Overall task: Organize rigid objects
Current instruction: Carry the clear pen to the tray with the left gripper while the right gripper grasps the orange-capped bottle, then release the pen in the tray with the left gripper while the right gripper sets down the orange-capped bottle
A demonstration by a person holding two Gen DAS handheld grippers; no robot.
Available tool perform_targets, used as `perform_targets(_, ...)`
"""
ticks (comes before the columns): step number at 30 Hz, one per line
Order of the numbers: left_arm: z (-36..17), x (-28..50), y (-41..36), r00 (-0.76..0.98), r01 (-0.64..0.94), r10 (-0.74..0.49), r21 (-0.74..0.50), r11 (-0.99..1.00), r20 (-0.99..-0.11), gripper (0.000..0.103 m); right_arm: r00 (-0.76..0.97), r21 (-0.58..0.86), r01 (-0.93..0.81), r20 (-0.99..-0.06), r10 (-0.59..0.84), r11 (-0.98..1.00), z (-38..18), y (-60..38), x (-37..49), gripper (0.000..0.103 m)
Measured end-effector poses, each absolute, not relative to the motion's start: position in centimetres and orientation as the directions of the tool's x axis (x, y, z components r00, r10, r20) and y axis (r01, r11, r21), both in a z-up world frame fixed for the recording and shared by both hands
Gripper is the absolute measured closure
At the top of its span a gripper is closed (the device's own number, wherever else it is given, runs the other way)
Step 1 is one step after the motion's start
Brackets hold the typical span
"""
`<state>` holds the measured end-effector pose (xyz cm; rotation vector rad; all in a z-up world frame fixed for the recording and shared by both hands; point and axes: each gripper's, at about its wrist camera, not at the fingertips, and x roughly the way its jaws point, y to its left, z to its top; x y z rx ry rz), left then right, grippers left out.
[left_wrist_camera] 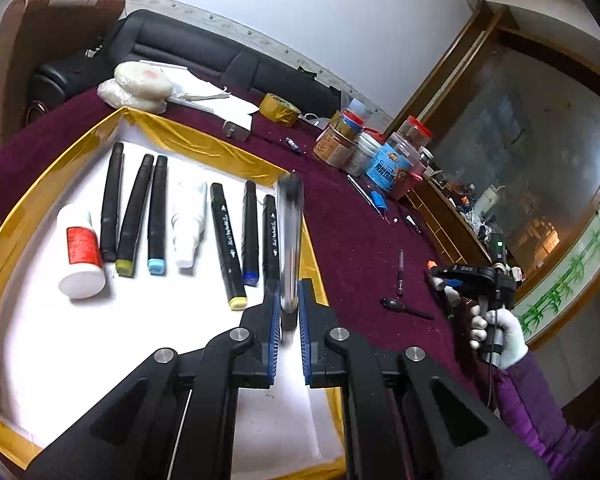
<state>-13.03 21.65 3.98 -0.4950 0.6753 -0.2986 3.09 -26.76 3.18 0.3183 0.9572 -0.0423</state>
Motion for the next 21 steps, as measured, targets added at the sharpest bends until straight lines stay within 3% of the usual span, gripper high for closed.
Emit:
perform_targets(10,3.0,-12.7,23.2,0.721,0.049,-0.413,-0.554,0.831,-0.556,0.095,0.553,0.411,-0.13,-0.726,0.41,0.902,6.7,-16.4,-2.1,0.079)
perform_targets(21,1.9,-12.3,25.6,0.633,0.036,-0.502,-0.625,0.78,-0.59,0.096,0.315,0.468,-0.472,-0.702,0.639,0.747,6.5,0.9,-6.6,0.078)
